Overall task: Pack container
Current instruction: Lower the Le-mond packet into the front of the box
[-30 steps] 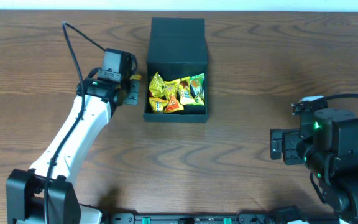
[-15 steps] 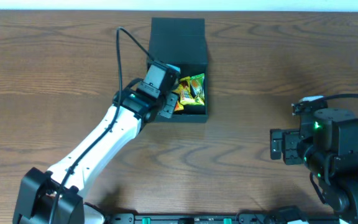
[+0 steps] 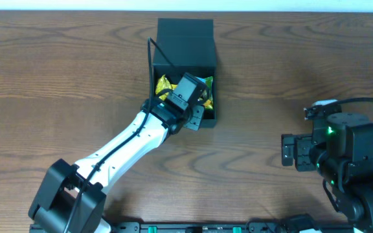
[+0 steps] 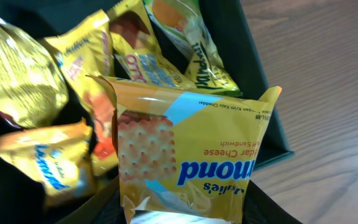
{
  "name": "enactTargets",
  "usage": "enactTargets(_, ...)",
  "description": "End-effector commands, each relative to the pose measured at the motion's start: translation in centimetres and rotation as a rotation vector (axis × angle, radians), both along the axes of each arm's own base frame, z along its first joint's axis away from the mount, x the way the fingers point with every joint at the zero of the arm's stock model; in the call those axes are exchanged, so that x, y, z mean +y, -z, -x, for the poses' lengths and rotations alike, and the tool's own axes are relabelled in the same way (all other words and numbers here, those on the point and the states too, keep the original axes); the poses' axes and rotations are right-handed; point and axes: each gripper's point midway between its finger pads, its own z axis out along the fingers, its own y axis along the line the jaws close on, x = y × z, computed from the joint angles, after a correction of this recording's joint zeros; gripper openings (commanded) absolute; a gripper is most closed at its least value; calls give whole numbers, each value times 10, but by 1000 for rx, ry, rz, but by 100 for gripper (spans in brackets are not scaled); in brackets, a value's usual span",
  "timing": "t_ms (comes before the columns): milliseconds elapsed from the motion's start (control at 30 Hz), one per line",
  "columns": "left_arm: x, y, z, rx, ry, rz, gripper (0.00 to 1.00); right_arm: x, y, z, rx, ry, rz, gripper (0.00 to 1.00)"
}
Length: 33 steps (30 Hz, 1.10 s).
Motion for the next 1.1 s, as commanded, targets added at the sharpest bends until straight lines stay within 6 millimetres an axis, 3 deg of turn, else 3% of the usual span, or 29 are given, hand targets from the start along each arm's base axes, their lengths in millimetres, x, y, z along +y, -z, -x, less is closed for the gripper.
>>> enactTargets(0, -1, -2, -5, 23, -124, 47, 46, -2, -1, 0, -4, -4, 17, 99)
enactTargets(833, 2, 3, 1, 105, -271, 97, 44, -2, -1, 0, -4, -5, 17, 99)
enactTargets(1067, 0, 20, 0, 133, -287, 85, 43, -2, -1, 0, -4, -4, 17, 99)
